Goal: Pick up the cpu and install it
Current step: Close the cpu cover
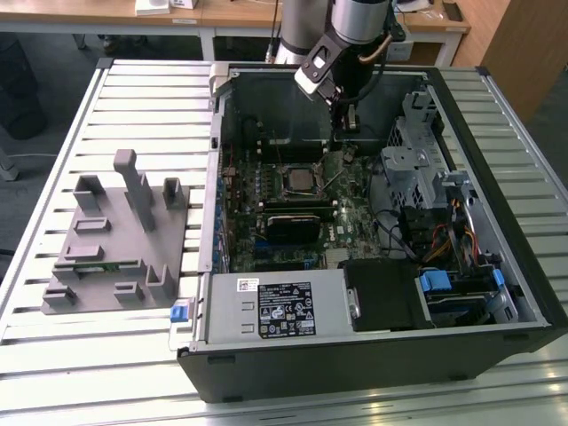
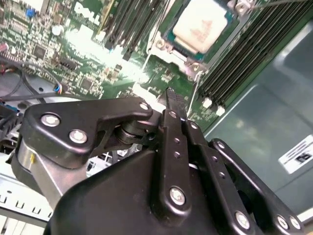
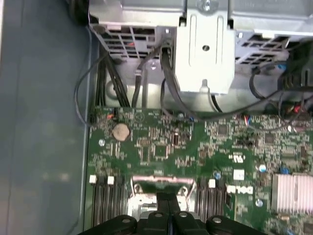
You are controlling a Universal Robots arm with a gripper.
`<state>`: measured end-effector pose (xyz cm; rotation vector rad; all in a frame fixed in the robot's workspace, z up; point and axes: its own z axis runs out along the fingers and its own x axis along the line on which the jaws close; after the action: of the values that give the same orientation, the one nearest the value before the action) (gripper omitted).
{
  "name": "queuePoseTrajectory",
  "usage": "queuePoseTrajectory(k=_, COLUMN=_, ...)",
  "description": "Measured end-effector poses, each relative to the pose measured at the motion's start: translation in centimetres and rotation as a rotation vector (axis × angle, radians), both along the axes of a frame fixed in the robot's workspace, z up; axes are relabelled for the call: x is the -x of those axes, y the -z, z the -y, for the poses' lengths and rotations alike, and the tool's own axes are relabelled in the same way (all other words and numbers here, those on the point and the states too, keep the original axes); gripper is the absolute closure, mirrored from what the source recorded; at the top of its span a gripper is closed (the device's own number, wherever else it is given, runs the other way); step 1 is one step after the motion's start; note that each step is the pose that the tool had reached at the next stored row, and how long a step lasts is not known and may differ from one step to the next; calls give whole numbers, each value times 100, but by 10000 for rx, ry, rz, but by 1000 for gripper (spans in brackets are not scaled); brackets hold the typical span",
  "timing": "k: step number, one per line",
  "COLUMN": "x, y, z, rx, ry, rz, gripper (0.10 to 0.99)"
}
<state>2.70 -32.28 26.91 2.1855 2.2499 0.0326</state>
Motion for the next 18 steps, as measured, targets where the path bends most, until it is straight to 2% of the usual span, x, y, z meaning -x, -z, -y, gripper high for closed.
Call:
queuePoseTrajectory(k=5, x=-99, y=14, z=-1, rx=0, ry=0, rz=-17, gripper=980)
queuePoseTrajectory(k=10, x=-161, y=25, z=-10, rx=-1, ry=-1, rz=-28, gripper=980)
queuePoseTrajectory(k=18, x=-271, y=58, z=-31, rx=7, ry=-1, rz=-77, gripper=980)
